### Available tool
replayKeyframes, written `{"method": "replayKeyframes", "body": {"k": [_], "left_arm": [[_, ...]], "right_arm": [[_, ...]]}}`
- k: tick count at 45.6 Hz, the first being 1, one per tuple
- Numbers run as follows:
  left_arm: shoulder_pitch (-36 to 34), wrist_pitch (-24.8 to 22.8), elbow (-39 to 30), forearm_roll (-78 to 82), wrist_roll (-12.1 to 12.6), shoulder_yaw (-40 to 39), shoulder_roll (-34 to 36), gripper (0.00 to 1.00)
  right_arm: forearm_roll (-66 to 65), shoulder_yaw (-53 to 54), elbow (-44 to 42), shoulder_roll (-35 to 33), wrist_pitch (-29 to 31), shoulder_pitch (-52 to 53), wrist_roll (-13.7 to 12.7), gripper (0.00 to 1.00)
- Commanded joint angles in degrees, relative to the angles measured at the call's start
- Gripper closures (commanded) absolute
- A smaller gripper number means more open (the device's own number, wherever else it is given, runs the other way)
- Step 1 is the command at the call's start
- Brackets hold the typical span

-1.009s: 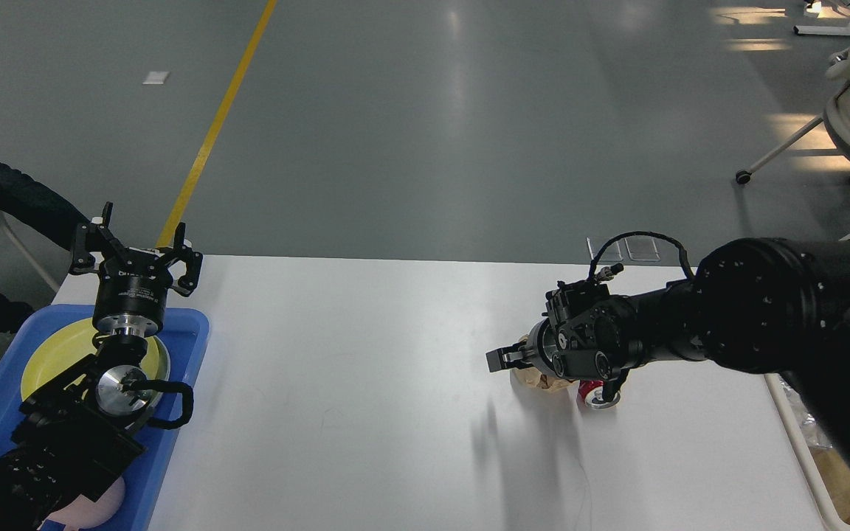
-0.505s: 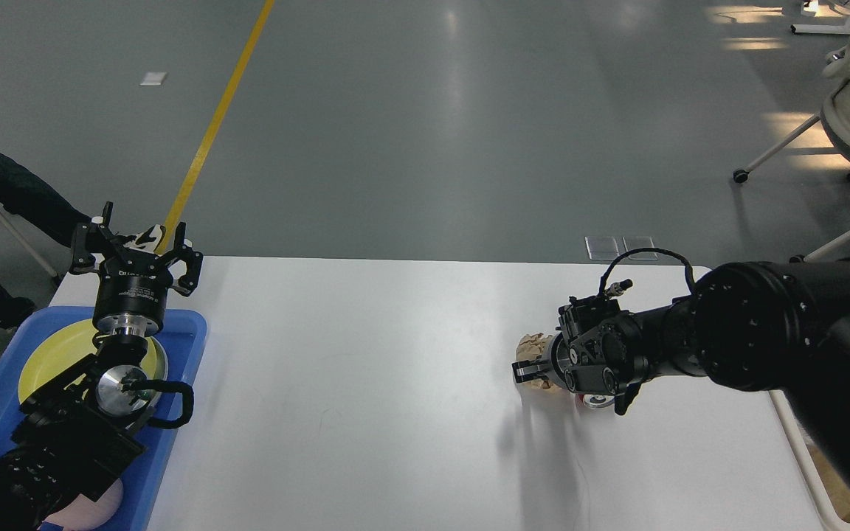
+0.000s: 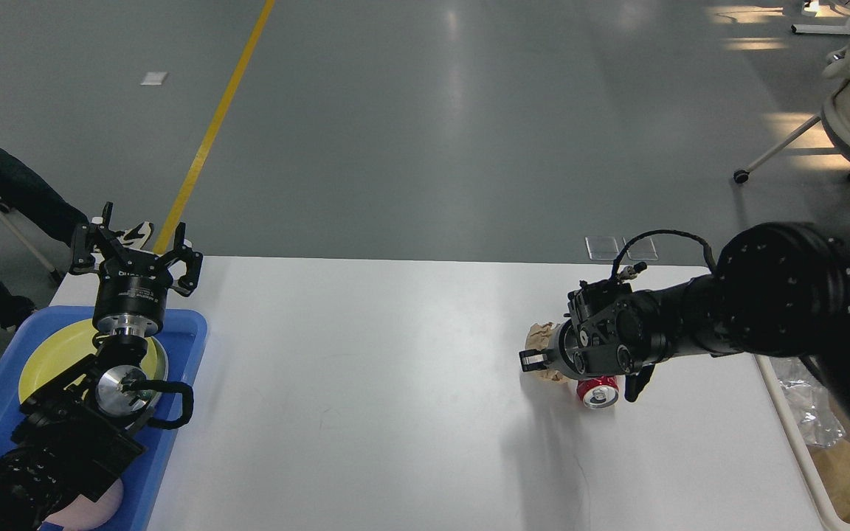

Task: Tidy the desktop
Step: 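Lift the paper ball into the white bin and release it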

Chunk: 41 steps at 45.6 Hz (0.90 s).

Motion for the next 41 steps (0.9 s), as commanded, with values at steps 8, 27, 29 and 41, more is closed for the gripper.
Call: {"method": "replayKeyframes", "body": {"k": [8, 27, 29, 41], "left_arm": [[-0.06, 0.00, 0.00, 0.00, 0.00, 0.00, 0.00, 0.04], [-0.06, 0.00, 0.00, 0.00, 0.00, 0.00, 0.00, 0.04], [0.03, 0.00, 0.00, 0.00, 0.00, 0.00, 0.00, 0.04], [-0.06, 0.00, 0.00, 0.00, 0.00, 0.00, 0.00, 0.04]], "right_arm": [[-0.35, 5.35, 12.79, -12.63, 1.71, 16.41, 0.09, 1.00], [-0.35, 5.35, 14.73, -35.21, 18.23, 36.02, 0.09, 1.00], [-0.35, 5.44, 14.64, -36.97, 19.73, 36.90, 0.09, 1.00], [-0.79, 3.77, 5.95, -41.81, 16.49, 27.34, 0.09, 1.00]]}}
